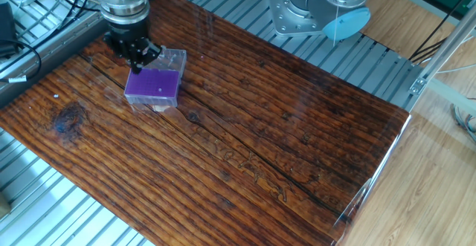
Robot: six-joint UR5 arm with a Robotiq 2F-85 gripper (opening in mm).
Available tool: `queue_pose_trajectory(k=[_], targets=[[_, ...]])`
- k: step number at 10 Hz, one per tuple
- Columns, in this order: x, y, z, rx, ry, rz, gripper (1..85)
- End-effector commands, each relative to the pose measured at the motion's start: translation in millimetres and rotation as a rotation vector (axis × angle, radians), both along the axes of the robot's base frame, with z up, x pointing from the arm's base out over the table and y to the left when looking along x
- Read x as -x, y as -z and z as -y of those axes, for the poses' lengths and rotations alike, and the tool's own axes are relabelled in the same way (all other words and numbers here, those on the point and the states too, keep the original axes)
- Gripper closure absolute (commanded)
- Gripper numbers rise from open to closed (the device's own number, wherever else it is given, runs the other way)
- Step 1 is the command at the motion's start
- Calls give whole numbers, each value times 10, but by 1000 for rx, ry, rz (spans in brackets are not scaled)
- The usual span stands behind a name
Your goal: Insert a small pipette tip into the holder for small pipette tips
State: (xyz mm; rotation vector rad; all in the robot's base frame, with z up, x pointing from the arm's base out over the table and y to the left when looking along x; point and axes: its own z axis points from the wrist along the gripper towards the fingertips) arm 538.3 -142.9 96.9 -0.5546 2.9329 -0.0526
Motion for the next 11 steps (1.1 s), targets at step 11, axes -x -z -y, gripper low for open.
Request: queue_pose_trajectory(k=[11], targets=[[428, -210, -1573, -117, 228, -46, 847]])
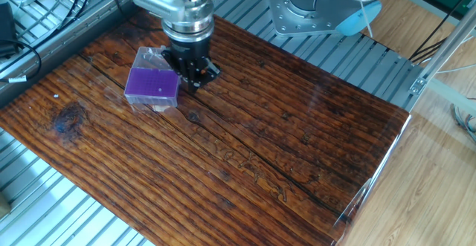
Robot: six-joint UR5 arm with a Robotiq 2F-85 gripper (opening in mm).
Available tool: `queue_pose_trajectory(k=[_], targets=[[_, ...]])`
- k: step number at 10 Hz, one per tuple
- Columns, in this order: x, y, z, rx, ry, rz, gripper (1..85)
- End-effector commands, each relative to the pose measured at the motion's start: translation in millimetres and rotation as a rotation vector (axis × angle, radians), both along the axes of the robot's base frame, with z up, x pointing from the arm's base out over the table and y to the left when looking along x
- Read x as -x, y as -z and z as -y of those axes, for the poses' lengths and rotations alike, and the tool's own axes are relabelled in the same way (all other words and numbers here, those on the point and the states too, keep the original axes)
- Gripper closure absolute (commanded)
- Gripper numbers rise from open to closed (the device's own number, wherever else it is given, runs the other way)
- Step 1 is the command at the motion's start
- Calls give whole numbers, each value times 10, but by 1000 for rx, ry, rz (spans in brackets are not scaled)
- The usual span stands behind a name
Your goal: Insert a small pipette tip into the holder for small pipette tips
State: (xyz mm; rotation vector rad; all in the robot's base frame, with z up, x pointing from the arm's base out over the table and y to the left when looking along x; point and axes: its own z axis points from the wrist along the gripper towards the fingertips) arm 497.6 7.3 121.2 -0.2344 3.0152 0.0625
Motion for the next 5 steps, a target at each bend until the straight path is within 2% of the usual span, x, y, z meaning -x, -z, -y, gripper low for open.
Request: queue_pose_trajectory(k=[1, 3, 5], targets=[[-6, 97, 52, -10, 2, 15, 847], [0, 135, 121, 23, -9, 13, 847], [49, 142, 90, 14, -22, -5, 847]])
